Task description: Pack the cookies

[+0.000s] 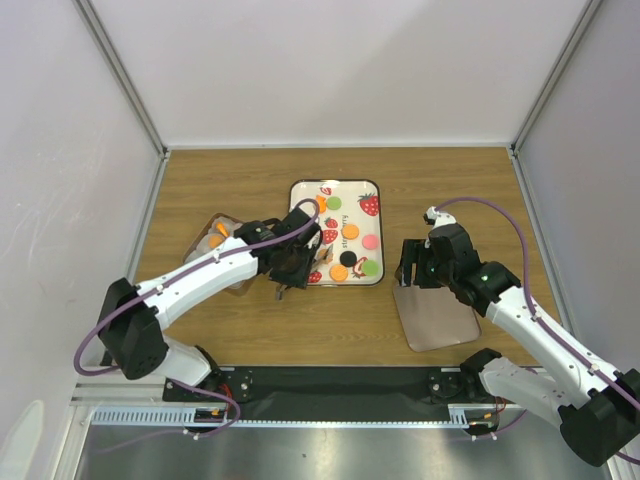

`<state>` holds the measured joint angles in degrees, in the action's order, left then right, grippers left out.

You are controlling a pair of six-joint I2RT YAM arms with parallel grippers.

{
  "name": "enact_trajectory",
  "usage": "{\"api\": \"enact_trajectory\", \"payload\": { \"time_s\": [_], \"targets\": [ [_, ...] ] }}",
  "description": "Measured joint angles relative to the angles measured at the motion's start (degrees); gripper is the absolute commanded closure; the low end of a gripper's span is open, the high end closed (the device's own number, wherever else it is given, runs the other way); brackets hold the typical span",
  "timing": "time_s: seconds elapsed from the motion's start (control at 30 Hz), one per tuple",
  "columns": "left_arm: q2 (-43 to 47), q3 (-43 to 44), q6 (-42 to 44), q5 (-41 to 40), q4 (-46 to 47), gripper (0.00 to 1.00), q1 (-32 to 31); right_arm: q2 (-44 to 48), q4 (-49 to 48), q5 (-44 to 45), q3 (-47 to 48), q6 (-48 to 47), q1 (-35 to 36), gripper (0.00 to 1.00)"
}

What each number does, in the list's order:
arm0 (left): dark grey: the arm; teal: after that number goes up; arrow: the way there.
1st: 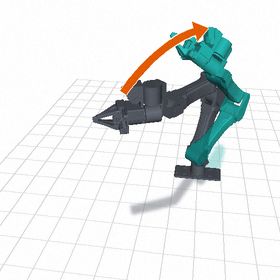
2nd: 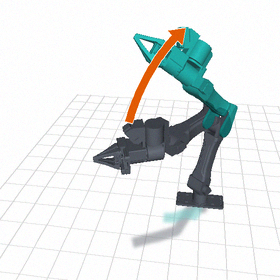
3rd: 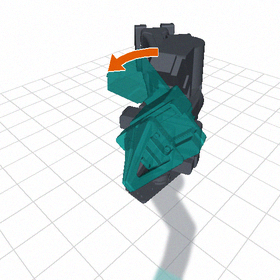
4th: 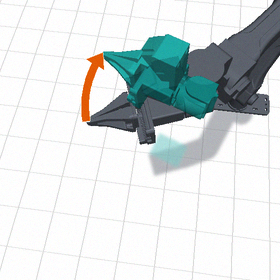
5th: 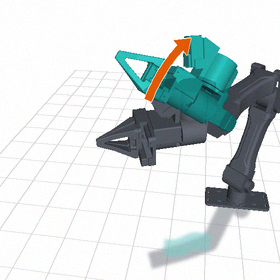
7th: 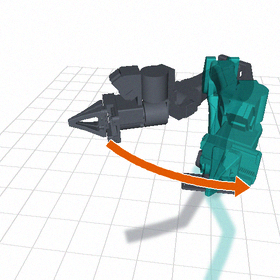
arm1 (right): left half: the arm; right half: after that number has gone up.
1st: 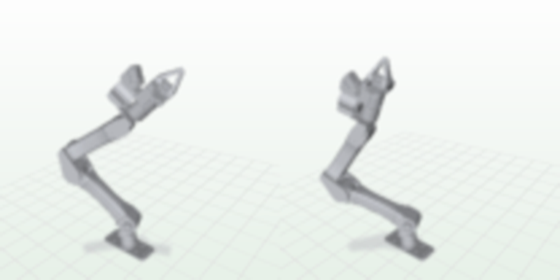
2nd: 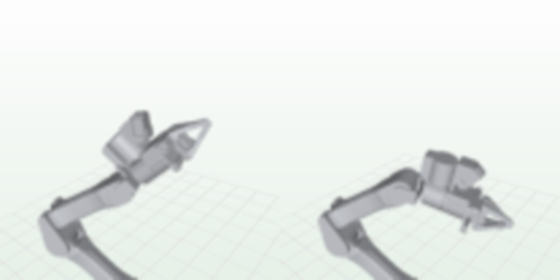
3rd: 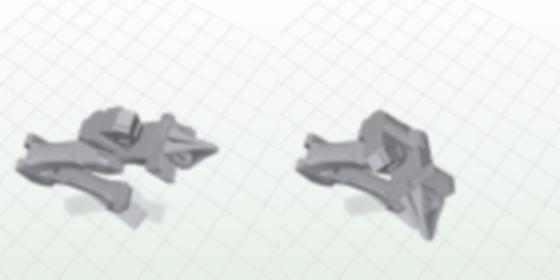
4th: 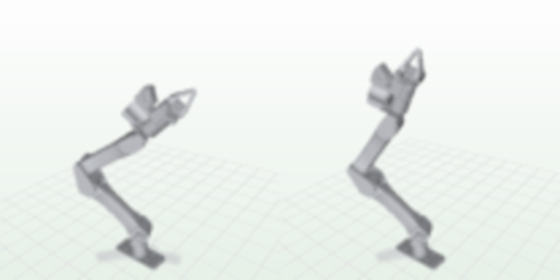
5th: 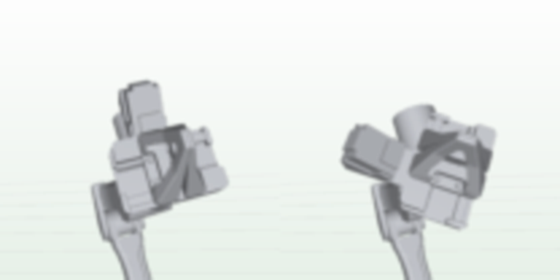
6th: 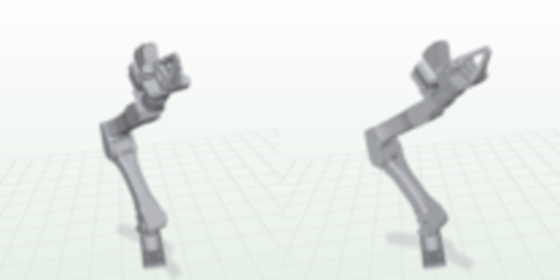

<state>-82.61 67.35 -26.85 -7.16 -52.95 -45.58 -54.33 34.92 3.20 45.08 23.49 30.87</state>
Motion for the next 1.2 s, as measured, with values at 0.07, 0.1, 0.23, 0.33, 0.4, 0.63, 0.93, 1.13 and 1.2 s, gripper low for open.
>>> {"api": "enact_trajectory", "payload": {
  "time_s": [0.07, 0.1, 0.23, 0.33, 0.4, 0.63, 0.93, 1.13, 1.2],
  "targets": [
    [-0.22, 0.0, 0.24, 0.0, 0.28, 0.53, -0.04, -0.02, 0.0, 0.0, 0.0, 0.0, 0.0, 0.27],
    [-0.35, 0.0, 0.42, -0.02, 0.44, 0.53, -0.15, -0.02, 0.0, 0.0, 0.0, 0.0, 0.0, 0.27],
    [-1.36, 0.0, 0.94, -0.09, 1.11, 0.53, -0.42, -0.02, 0.0, 0.0, 0.0, 0.0, 0.0, 0.26],
    [-2.43, 0.0, 1.4, -0.13, 1.46, 0.53, -0.57, -0.02, -0.02, 0.0, 0.0, 0.0, 0.0, 0.27],
    [-2.97, 0.0, 1.49, -0.13, 1.49, 0.53, -0.59, -0.02, -0.02, -0.02, 0.0, 0.0, 0.0, 0.27],
    [-3.98, 0.0, 1.97, -0.13, 1.73, 0.53, -0.68, 0.0, -0.02, -0.02, 0.0, 0.0, 0.0, 0.27],
    [-5.16, 0.0, 2.51, -0.37, 2.32, 0.6, -0.7, 0.0, -0.02, -0.09, 0.0, 0.0, 0.0, 0.27],
    [-5.09, 0.5, 2.51, -2.19, 1.79, 0.62, -0.76, 0.0, -0.02, -0.96, 0.0, 0.0, 0.02, 0.27],
    [-4.59, 0.98, 2.45, -3.21, 0.96, 0.63, -0.55, 0.0, -0.02, -1.16, 0.0, 0.0, 0.02, 0.26]
  ]
}}
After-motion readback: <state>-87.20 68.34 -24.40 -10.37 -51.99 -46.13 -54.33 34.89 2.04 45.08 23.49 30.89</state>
